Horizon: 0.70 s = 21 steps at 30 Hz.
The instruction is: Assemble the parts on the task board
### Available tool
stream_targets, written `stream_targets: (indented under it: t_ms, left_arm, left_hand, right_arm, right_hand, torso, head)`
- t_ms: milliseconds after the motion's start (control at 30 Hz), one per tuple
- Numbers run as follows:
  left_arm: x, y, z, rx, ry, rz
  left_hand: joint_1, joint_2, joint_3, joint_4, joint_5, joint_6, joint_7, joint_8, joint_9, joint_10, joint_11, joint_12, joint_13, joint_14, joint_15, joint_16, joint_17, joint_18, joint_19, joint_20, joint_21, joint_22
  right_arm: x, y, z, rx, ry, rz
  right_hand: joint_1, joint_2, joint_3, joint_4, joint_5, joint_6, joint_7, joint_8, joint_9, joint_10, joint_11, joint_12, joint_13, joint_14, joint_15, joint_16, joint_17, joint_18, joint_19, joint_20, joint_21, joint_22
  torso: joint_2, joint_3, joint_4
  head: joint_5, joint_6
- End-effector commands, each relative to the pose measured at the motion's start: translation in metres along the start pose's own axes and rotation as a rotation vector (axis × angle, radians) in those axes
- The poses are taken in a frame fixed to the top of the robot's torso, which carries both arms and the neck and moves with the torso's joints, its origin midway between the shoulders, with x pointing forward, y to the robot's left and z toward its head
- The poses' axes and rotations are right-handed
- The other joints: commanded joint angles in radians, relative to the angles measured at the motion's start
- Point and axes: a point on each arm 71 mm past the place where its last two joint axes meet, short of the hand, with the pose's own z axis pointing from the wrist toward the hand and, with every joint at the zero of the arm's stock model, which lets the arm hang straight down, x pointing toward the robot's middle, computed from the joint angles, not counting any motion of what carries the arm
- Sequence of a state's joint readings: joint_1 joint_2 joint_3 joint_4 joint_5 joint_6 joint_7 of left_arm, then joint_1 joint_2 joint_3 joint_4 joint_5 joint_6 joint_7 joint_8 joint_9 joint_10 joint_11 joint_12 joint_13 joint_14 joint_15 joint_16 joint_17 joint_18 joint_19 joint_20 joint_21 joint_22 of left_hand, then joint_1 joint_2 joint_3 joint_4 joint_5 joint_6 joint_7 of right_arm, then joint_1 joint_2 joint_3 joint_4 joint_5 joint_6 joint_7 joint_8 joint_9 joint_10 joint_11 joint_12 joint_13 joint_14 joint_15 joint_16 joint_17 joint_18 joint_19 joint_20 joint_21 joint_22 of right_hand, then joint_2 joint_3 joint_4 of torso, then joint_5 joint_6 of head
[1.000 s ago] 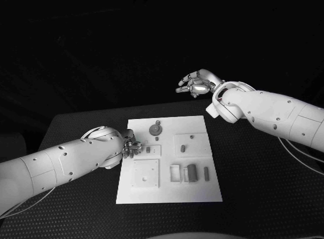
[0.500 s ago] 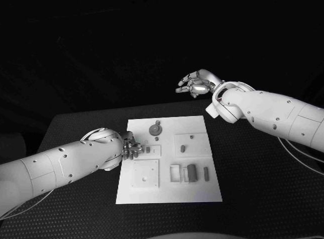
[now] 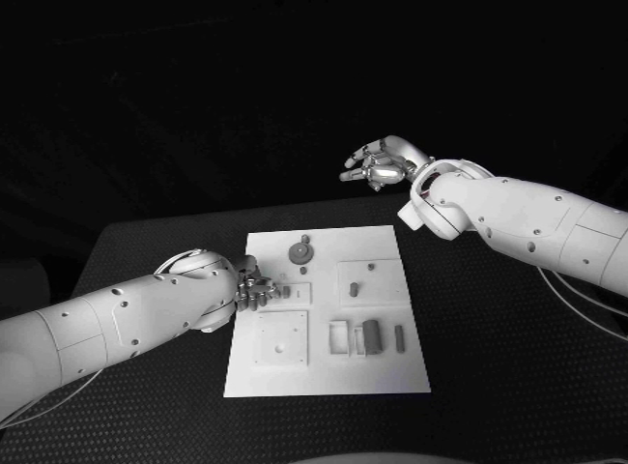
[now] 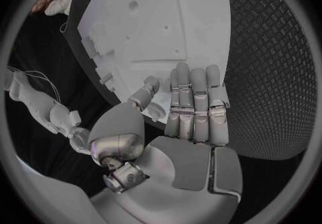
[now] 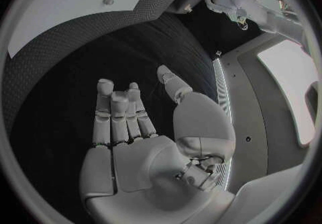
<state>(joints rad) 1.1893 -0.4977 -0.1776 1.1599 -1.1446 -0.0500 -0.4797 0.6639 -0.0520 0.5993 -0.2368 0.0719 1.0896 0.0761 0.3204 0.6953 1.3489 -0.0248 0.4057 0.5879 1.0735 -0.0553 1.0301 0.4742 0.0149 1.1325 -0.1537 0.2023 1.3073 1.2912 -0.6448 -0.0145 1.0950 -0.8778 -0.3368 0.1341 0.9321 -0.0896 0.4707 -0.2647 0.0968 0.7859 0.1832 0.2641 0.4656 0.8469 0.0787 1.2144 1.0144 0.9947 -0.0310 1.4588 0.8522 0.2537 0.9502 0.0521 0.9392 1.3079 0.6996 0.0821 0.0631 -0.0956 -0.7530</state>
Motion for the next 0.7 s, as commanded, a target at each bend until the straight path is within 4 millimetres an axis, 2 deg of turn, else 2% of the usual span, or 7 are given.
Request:
stream_targets:
  t_ms: [33, 167, 367, 700]
  left_arm:
    - [0.001, 0.0046, 0.0008, -0.012, -0.014, -0.011]
    - [-0.0005, 0.007, 0.0009, -0.017, -0.025, -0.017]
    - [-0.0027, 0.0084, 0.0012, -0.015, -0.039, -0.031]
    - [-0.0082, 0.0106, 0.0002, -0.003, -0.069, -0.112]
  left_hand:
    - [-0.001, -0.015, 0.0, 0.012, -0.01, -0.009, -0.001, -0.004, 0.0, -0.009, -0.001, 0.004, -0.001, -0.005, 0.001, 0.008, -0.003, -0.006, -0.007, 0.001, -0.005, 0.021]
    - [-0.006, -0.031, -0.003, 0.022, -0.019, -0.009, -0.002, -0.003, 0.001, -0.01, -0.001, 0.007, -0.002, -0.006, 0.001, 0.012, -0.007, -0.006, -0.006, 0.001, -0.005, 0.022]
    - [-0.022, -0.069, -0.012, 0.04, -0.023, -0.013, 0.0, -0.003, 0.006, -0.013, 0.0, 0.009, -0.001, -0.01, 0.001, 0.017, -0.011, -0.004, -0.006, 0.001, -0.006, 0.022]
    - [-0.025, -0.083, -0.012, 0.051, -0.023, -0.014, 0.0, -0.002, 0.01, -0.014, 0.0, 0.011, -0.001, -0.012, 0.001, 0.021, -0.014, -0.004, -0.007, 0.002, -0.006, 0.022]
  right_arm:
    - [0.0014, 0.0, -0.0003, -0.006, 0.012, 0.001]
    - [0.0014, -0.001, -0.0008, -0.004, 0.012, 0.001]
    - [0.002, -0.0014, -0.001, -0.003, 0.014, 0.002]
    - [0.0021, -0.0024, -0.0016, -0.001, 0.014, 0.002]
  right_hand:
    - [-0.01, -0.003, -0.001, 0.005, -0.002, 0.0, 0.006, -0.003, -0.002, -0.005, 0.0, 0.006, -0.001, -0.007, 0.003, 0.002, -0.001, 0.008, 0.001, -0.004, -0.007, 0.01]
    - [-0.01, -0.003, -0.001, 0.005, -0.002, -0.001, 0.006, -0.003, -0.002, -0.005, 0.0, 0.006, -0.001, -0.007, 0.003, 0.002, -0.002, 0.008, 0.001, -0.004, -0.007, 0.01]
    - [-0.01, -0.002, -0.001, 0.005, -0.002, -0.001, 0.006, -0.003, -0.002, -0.005, 0.0, 0.006, -0.002, -0.007, 0.004, 0.002, -0.002, 0.008, 0.001, -0.004, -0.007, 0.01]
    - [-0.01, -0.002, -0.001, 0.005, -0.002, -0.001, 0.006, -0.003, -0.002, -0.005, 0.0, 0.006, -0.002, -0.007, 0.004, 0.002, -0.002, 0.008, 0.001, -0.004, -0.008, 0.01]
  torso:
    - [0.0, -0.0002, -0.0003]
    - [0.0, 0.0, -0.0003]
    - [0.0, 0.0004, -0.0001]
    - [0.0, 0.0, 0.0002]
  head:
    - [0.0, 0.001]
    - [0.0, 0.001]
    - [-0.001, 0.004]
    - [-0.002, 0.005]
